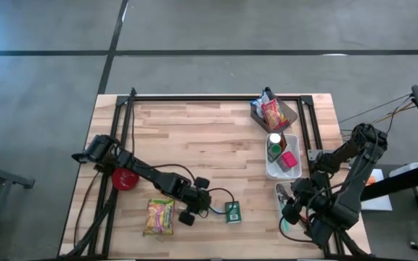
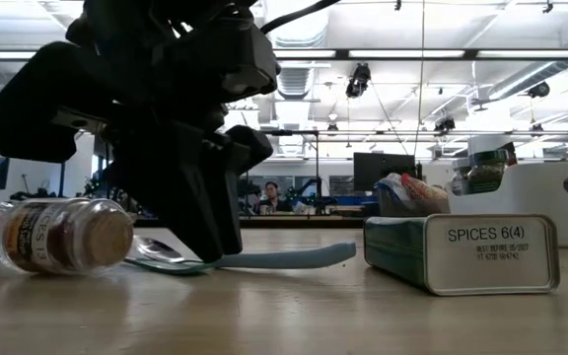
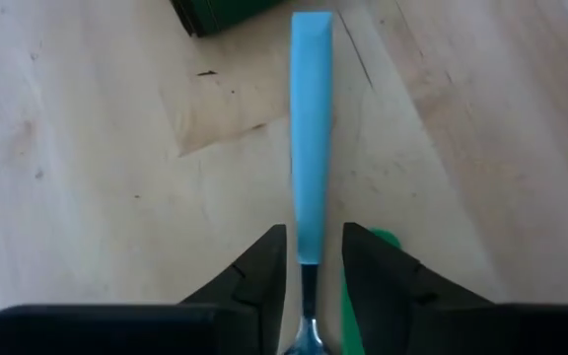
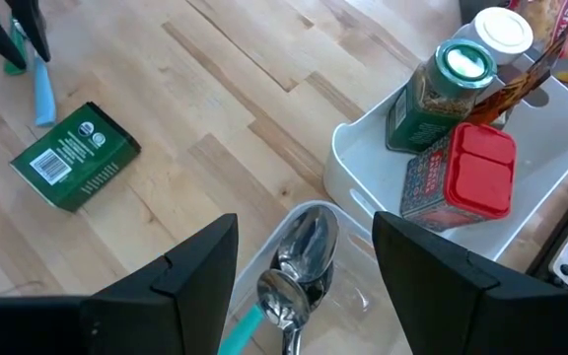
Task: Pick & Place Food Item
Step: Put the blue spoon into the transparent bin
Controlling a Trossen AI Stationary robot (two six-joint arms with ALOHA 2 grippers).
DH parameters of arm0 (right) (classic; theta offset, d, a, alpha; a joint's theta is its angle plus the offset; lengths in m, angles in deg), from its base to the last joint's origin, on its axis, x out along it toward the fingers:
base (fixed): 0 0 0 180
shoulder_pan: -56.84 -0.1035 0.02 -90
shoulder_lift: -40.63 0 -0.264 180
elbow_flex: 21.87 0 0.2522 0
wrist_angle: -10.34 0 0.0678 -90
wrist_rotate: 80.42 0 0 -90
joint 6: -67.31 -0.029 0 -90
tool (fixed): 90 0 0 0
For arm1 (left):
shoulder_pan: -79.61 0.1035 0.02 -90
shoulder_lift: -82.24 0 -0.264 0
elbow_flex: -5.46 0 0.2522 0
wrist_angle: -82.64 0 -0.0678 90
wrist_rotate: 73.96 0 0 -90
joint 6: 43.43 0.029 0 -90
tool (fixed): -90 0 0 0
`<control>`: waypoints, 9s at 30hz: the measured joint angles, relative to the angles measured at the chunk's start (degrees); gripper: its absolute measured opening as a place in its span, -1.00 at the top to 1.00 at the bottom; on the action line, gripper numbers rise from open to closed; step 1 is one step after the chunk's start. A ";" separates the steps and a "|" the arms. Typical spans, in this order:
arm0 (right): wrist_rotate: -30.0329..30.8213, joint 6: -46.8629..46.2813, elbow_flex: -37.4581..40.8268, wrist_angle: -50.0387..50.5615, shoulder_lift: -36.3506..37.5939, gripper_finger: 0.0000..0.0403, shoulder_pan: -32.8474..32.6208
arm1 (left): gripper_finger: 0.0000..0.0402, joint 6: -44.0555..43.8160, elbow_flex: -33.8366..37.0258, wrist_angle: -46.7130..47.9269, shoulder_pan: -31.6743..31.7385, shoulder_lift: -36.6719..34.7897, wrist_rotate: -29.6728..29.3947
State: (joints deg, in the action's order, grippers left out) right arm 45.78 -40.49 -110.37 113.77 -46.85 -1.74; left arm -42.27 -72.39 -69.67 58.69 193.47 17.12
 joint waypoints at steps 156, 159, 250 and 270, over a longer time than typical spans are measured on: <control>5.75 15.19 -0.12 -39.51 13.27 0.28 26.80 | 0.86 2.03 -23.80 -11.16 10.63 -5.88 -13.26; 5.68 15.10 0.07 -39.51 13.27 0.28 26.99 | 0.86 2.03 -23.82 -11.15 10.76 -5.88 -13.26; -21.85 9.55 1.05 0.38 20.99 0.87 3.30 | -0.61 -19.04 -25.55 -7.93 15.83 -12.51 -13.53; -10.95 0.53 1.05 0.35 21.62 0.87 3.34 | -0.61 -19.28 -25.52 -3.15 15.86 -12.51 -10.94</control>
State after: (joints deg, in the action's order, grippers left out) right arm 34.83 -39.96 -109.32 114.12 -25.23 1.60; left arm -61.54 -97.92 -72.82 74.56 180.96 6.18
